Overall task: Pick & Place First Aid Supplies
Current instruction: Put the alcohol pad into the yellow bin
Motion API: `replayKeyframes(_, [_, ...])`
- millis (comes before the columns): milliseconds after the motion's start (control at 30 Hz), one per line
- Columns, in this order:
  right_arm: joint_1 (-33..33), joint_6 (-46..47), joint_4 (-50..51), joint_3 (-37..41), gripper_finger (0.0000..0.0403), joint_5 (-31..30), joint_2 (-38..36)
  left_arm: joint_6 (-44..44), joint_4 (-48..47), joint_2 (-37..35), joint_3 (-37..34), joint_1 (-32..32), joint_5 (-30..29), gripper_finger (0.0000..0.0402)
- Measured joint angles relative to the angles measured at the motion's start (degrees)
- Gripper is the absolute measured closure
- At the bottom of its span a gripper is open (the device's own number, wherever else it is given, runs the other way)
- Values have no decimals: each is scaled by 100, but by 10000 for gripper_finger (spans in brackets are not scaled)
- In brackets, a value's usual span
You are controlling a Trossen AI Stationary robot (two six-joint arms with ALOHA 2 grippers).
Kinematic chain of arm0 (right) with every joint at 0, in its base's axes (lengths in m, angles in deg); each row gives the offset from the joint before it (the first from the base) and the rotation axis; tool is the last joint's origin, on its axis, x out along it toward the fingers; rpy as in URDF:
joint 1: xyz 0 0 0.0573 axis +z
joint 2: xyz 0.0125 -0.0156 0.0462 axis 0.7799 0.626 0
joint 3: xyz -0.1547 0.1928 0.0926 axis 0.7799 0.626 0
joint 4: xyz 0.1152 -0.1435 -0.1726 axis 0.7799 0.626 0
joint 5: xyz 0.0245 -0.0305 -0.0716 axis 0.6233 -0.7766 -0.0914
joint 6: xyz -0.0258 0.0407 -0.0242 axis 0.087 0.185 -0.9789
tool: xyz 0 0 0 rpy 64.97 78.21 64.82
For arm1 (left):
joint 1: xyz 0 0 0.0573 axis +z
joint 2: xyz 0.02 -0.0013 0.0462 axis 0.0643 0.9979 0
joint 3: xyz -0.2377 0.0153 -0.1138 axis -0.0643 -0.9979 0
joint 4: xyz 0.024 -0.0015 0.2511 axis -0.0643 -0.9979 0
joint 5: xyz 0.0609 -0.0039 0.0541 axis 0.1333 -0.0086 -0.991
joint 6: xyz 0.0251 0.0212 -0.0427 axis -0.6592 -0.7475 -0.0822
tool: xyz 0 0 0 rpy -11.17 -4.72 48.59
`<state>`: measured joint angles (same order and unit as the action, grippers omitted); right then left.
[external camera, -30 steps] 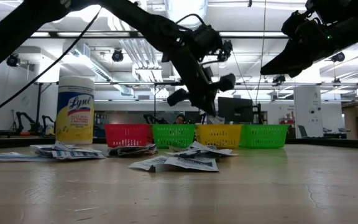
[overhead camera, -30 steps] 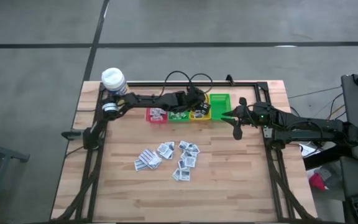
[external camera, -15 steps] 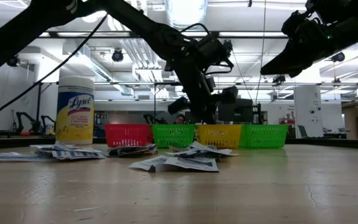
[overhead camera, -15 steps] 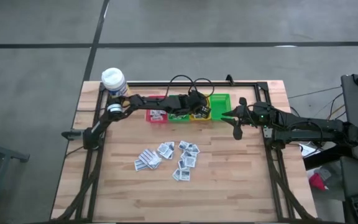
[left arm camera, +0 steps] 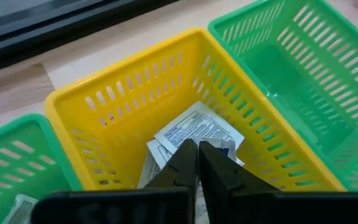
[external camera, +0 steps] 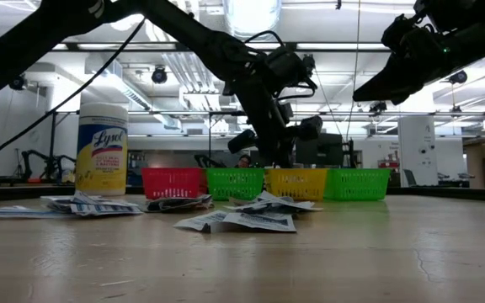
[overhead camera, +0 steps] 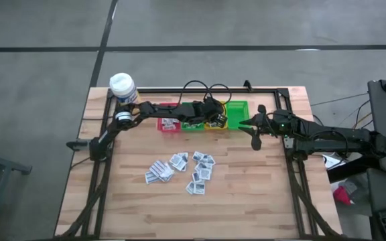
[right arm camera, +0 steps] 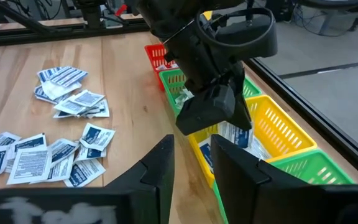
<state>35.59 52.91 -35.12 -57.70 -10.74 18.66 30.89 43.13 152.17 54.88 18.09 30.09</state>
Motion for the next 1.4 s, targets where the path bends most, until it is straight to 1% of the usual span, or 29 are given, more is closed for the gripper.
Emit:
replayKeyframes(100, [0,0,0,0,307,0,0,-112,-2,0,0,-1,-1,350])
replayKeyframes(300, [0,1,0,0,302,0,0,-430,16,-14,5,24,4,248])
replayKeyframes(400, [0,4,0,0,298,0,0,-829,-114,-119,116,34,96,215])
replayKeyframes(467, [-2,10,0,0,295,0,0,-1056,-319,-294,272,39,171,203])
replayKeyframes(600, [-4,17,0,0,292,0,0,-1487,-1249,-759,619,9,223,198])
replayKeyframes(667, [-4,-10,0,0,291,2,0,-1647,-1796,-1003,714,-54,385,198])
replayKeyframes(733, [-2,-30,2,0,292,2,0,-1631,-2268,-1273,741,-140,696,199])
replayKeyframes(900, [-4,-42,0,0,299,0,0,-895,-3300,-1840,503,-407,1366,199])
replayKeyframes(1033, [-2,-46,3,0,304,0,0,-270,-4062,-2106,258,-685,1486,199])
replayKeyframes(1100, [0,-46,9,0,306,2,0,42,-4205,-2209,53,-862,1498,199])
replayKeyframes(1233, [0,-48,57,0,307,2,2,668,-4278,-2197,-317,-1222,1564,199])
replayKeyframes(1400, [0,-48,101,0,300,2,2,898,-4189,-2128,-806,-1659,1592,199])
